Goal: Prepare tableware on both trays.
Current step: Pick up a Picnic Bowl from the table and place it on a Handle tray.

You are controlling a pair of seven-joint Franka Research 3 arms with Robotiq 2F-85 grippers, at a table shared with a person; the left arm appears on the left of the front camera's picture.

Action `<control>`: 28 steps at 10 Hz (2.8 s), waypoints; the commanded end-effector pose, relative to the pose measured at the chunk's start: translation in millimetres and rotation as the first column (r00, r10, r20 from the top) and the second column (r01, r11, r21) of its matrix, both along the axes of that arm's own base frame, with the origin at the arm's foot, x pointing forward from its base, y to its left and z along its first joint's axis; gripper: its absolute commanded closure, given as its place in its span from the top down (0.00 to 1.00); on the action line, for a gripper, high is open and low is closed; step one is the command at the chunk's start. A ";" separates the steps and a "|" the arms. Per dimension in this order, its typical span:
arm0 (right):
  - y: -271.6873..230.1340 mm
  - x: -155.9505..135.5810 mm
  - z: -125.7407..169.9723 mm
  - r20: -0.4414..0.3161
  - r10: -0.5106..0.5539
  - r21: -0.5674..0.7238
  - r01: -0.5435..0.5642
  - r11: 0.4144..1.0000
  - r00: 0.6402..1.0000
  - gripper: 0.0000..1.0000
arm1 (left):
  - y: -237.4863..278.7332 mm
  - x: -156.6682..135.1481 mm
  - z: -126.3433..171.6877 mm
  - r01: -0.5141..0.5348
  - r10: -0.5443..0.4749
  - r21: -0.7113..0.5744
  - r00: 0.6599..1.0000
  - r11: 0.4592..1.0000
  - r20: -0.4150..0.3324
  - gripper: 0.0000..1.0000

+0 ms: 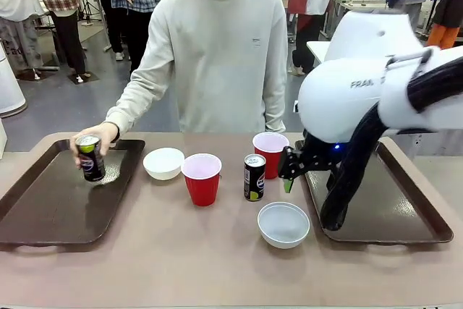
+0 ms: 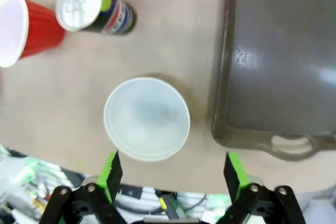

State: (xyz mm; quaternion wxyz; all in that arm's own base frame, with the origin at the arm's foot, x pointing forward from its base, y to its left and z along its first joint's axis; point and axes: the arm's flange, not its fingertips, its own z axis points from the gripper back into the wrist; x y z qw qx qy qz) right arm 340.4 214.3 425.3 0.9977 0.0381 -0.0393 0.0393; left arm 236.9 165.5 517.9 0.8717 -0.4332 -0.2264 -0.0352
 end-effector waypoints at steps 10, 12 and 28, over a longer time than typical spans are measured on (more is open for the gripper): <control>17.4 23.9 -82.2 -0.137 0.060 -0.026 -0.064 0.998 0.989 0.82 | -0.4 1.0 2.1 -0.007 0.007 0.003 1.000 1.000 -0.007 1.00; 17.0 23.9 -80.5 -0.153 0.052 -0.018 -0.055 0.998 0.987 0.63 | -0.4 1.0 2.1 -0.007 0.007 0.003 1.000 1.000 -0.007 1.00; -40.7 -56.1 23.8 -0.244 0.083 0.002 -0.086 0.996 0.966 0.00 | -0.4 1.0 2.1 -0.007 0.007 0.003 1.000 1.000 -0.007 1.00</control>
